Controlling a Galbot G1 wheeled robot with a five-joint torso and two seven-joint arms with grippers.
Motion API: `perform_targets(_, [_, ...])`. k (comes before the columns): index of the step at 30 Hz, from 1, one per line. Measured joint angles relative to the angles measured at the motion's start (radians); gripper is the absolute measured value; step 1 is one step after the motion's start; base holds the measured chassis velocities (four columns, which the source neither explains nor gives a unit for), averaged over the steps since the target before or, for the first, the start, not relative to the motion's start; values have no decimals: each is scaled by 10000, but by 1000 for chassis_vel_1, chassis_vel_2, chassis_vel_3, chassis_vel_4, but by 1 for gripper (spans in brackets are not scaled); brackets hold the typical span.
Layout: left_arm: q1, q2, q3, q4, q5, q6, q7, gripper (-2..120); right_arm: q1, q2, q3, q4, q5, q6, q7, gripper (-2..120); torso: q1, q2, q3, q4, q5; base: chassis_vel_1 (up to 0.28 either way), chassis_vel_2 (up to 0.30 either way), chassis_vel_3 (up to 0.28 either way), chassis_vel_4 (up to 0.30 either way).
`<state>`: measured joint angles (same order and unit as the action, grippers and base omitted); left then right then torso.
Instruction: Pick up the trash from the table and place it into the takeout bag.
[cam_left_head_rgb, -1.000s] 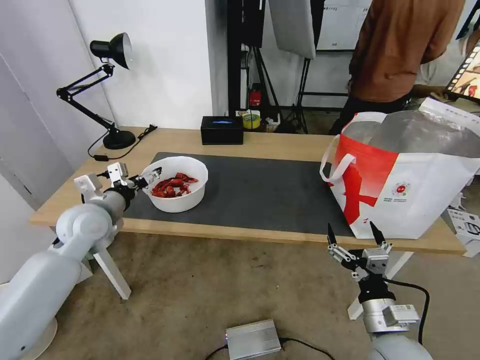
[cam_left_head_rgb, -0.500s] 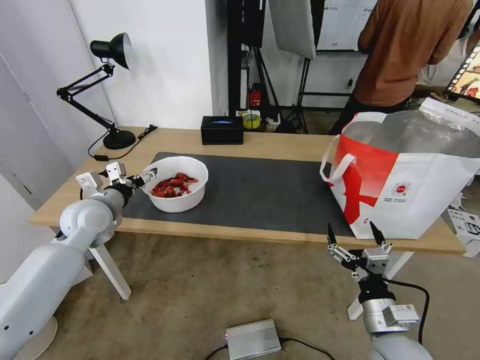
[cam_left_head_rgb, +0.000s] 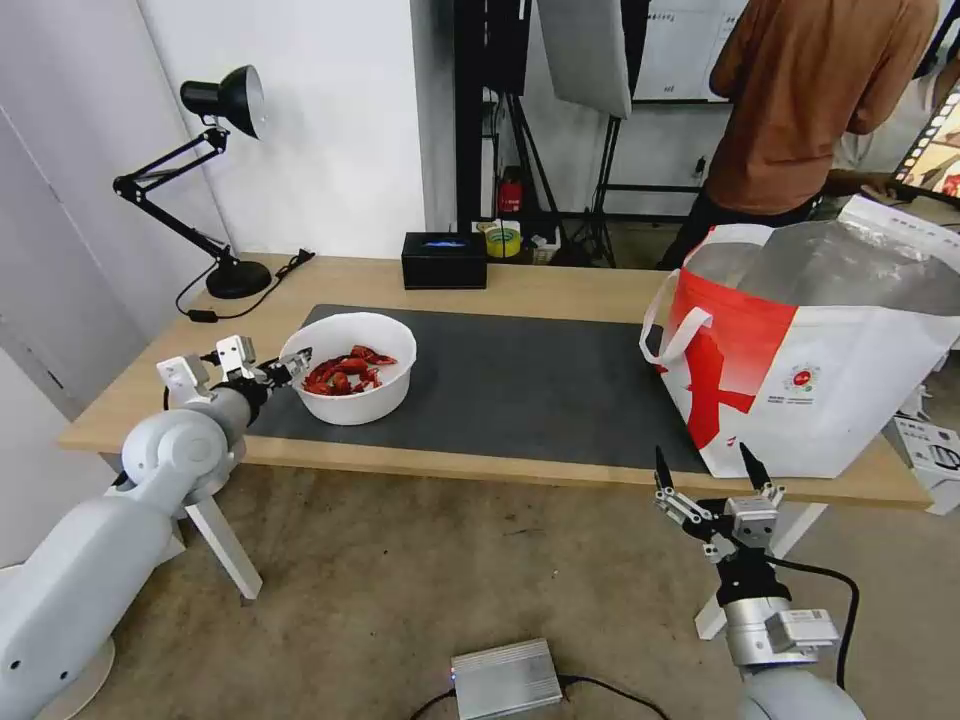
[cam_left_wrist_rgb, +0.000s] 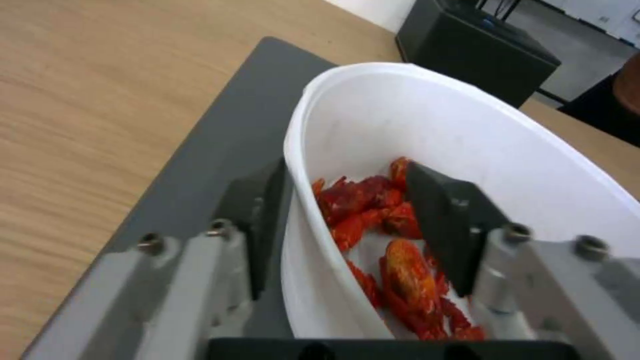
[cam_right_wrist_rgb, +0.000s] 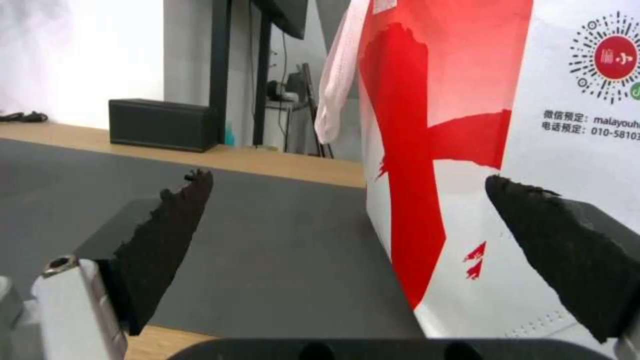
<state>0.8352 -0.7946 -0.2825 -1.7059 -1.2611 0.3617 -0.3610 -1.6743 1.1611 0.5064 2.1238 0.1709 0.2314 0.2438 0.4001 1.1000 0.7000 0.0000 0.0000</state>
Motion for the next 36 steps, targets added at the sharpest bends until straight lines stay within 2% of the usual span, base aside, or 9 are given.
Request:
perform_targets(1, [5,0,-4,-3,1,3,3,41,0,0,0,0,0,0,0,100,0,0,0,0,0,0,0,0,0])
perform_targets(3, [10,0,-6,-3,3,7,6,39,0,0,0,0,0,0,0,100,0,0,0,0,0,0,0,0,0])
perform_targets(5, [35,0,-26,-3,4,25,36,26,0,0,0,0,0,0,0,100,0,0,0,0,0,0,0,0,0])
perform_targets(8, [79,-1,-43,-2,7,30,48,20,0,0,0,0,0,0,0,100,0,0,0,0,0,0,0,0,0])
perform_targets(10, [128,-5,-70,-1,14,30,66,9,0,0,0,0,0,0,0,100,-1,0,0,0,1,0,0,0,0])
perform_targets(12, [135,-5,-73,-1,15,30,68,7,0,0,0,0,0,0,0,100,0,0,0,0,0,0,0,0,0])
perform_targets(13, [142,-5,-73,-2,15,34,83,1,0,0,0,0,0,0,0,100,0,0,0,0,0,0,0,0,0])
perform_targets(36, [90,195,-83,-182,-99,151,170,0,0,0,0,0,0,0,0,100,-1,0,0,0,0,0,0,0,0])
